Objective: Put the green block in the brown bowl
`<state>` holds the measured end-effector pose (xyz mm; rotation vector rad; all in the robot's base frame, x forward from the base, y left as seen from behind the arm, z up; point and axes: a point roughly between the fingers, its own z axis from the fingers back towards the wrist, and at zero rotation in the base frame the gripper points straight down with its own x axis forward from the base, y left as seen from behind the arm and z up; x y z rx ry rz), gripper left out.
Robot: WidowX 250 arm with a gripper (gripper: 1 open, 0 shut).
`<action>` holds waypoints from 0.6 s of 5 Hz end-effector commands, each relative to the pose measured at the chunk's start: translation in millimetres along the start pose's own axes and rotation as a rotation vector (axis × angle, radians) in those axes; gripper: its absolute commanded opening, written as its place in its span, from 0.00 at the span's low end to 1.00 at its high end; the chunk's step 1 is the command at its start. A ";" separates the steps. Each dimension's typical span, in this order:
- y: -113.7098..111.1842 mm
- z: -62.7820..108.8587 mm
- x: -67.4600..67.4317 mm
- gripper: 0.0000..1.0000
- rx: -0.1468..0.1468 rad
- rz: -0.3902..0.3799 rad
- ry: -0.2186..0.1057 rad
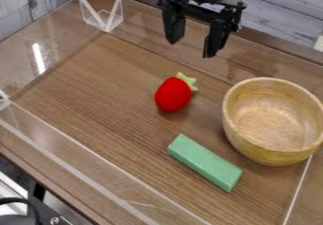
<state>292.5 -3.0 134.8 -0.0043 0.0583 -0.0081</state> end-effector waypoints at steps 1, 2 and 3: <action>6.6 -18.3 -9.8 1.00 -0.002 -0.089 0.026; 5.6 -29.7 -22.5 1.00 0.010 -0.330 0.029; -7.8 -45.4 -37.2 1.00 0.024 -0.580 0.028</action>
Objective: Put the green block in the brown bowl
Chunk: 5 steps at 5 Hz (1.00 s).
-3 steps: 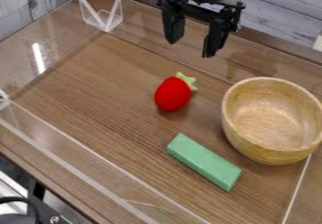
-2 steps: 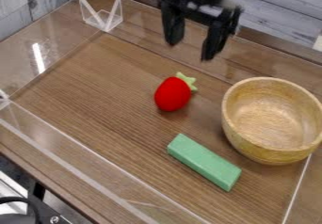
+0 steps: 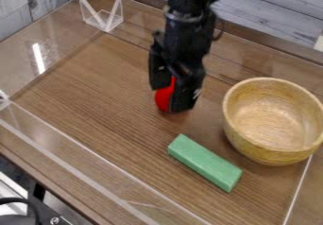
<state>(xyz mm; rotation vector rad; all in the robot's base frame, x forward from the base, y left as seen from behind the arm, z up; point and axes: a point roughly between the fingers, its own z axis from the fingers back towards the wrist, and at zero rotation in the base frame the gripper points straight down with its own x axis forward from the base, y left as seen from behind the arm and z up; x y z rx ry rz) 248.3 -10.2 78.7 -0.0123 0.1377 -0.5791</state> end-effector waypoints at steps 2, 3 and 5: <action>-42.0 -2.4 4.4 1.00 0.090 -0.477 -0.060; -57.0 -7.5 7.2 1.00 0.119 -0.654 -0.069; -44.5 -17.9 -1.5 1.00 0.160 -0.665 -0.072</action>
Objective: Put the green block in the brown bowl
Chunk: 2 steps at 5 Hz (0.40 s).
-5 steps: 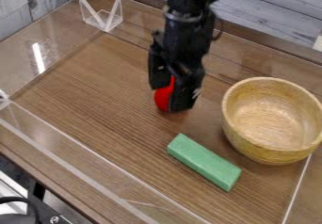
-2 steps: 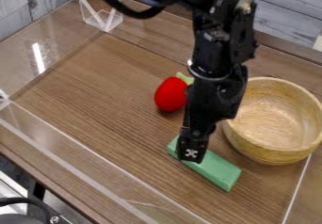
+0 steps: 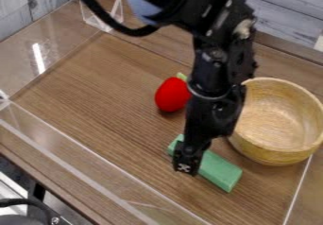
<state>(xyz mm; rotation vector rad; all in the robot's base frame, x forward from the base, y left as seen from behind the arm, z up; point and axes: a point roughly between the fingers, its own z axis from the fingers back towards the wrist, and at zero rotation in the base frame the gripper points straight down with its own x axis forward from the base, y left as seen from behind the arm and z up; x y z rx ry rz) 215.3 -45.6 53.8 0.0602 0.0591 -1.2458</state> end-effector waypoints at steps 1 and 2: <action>13.9 0.9 -16.3 1.00 0.053 0.009 -0.023; 24.3 0.5 -14.3 1.00 0.084 -0.007 -0.033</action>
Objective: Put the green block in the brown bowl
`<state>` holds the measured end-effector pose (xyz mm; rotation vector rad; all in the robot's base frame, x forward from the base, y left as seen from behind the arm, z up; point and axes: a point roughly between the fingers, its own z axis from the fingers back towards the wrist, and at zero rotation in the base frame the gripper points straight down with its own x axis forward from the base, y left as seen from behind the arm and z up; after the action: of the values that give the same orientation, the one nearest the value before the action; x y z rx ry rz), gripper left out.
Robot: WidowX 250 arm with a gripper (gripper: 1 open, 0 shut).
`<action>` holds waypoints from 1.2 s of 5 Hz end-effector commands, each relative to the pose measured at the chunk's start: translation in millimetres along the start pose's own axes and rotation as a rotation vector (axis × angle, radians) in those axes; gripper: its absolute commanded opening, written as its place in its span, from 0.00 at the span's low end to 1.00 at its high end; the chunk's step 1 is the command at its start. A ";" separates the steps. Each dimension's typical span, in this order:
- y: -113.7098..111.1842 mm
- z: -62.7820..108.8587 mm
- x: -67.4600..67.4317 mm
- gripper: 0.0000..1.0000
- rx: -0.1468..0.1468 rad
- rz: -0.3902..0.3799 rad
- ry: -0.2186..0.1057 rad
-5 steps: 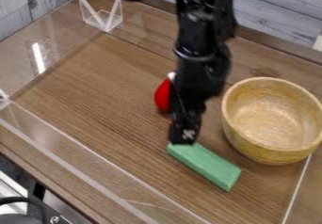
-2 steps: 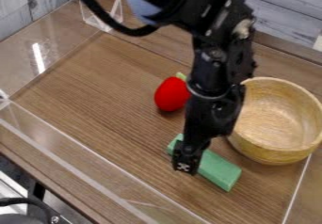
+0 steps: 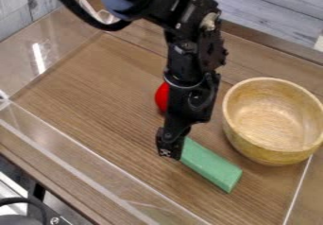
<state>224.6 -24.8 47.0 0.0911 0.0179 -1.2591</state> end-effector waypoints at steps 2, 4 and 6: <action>7.1 4.5 2.0 1.00 0.072 -0.056 -0.034; -0.5 -3.0 1.4 1.00 0.098 -0.112 -0.044; 2.0 -5.0 19.0 1.00 0.103 -0.215 -0.060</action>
<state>223.4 -38.2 32.1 0.1231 -0.0484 -1.4713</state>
